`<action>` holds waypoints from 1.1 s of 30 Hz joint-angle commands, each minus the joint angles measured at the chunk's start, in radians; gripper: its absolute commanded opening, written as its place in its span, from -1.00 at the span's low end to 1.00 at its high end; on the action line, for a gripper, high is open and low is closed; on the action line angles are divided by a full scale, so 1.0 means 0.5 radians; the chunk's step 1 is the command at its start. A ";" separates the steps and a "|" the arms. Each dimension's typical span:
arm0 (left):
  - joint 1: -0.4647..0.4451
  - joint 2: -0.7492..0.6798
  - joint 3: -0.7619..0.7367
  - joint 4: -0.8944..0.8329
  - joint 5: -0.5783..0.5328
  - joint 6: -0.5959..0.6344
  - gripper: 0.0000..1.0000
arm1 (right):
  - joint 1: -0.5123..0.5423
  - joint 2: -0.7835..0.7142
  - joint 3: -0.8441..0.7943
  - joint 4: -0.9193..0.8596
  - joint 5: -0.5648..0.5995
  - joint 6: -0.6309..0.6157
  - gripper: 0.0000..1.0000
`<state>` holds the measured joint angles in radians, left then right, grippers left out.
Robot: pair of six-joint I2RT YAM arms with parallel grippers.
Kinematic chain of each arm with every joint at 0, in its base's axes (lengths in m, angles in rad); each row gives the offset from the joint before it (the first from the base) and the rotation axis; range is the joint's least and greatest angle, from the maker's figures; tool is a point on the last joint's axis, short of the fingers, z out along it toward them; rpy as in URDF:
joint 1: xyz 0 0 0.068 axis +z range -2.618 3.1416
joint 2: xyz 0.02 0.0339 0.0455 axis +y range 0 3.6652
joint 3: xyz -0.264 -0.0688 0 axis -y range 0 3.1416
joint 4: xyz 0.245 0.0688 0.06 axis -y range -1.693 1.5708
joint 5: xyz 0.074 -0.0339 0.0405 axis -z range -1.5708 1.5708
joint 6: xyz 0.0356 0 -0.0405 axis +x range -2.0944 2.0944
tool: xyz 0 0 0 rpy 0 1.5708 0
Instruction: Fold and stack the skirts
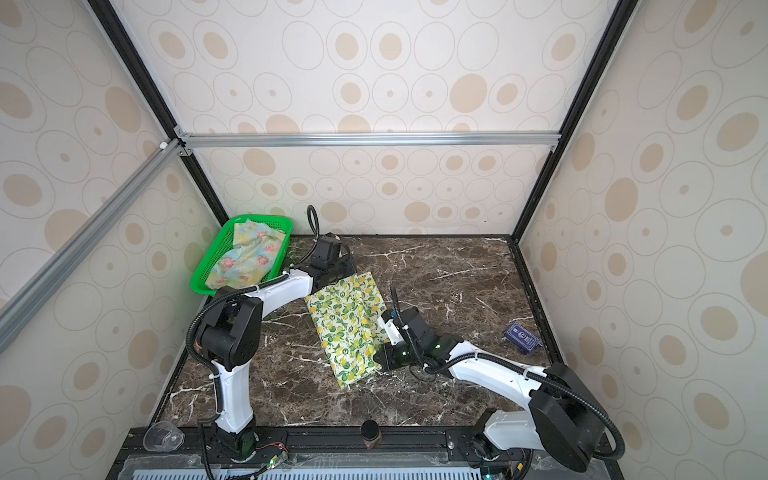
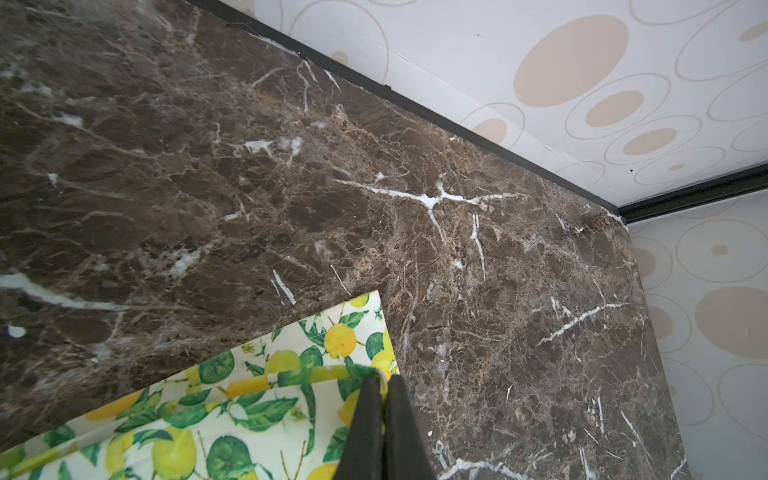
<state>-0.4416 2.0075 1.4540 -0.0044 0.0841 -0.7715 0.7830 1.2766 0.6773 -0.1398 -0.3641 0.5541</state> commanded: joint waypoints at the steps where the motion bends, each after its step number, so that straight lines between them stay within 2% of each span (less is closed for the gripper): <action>1: -0.016 0.034 0.139 0.021 -0.039 -0.013 -1.00 | -0.015 -0.021 -0.020 -0.042 -0.005 0.010 -1.00; 20: -0.076 0.044 0.245 0.037 -0.035 -0.046 -1.00 | -0.016 -0.037 -0.027 -0.061 0.003 -0.006 -1.00; 33: -0.092 0.213 0.345 0.035 -0.015 -0.063 -1.00 | -0.046 -0.045 -0.041 -0.055 -0.005 -0.003 -1.00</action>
<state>-0.4873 2.0884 1.5806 -0.0078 0.0887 -0.7860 0.7715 1.2762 0.6758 -0.1417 -0.3546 0.5533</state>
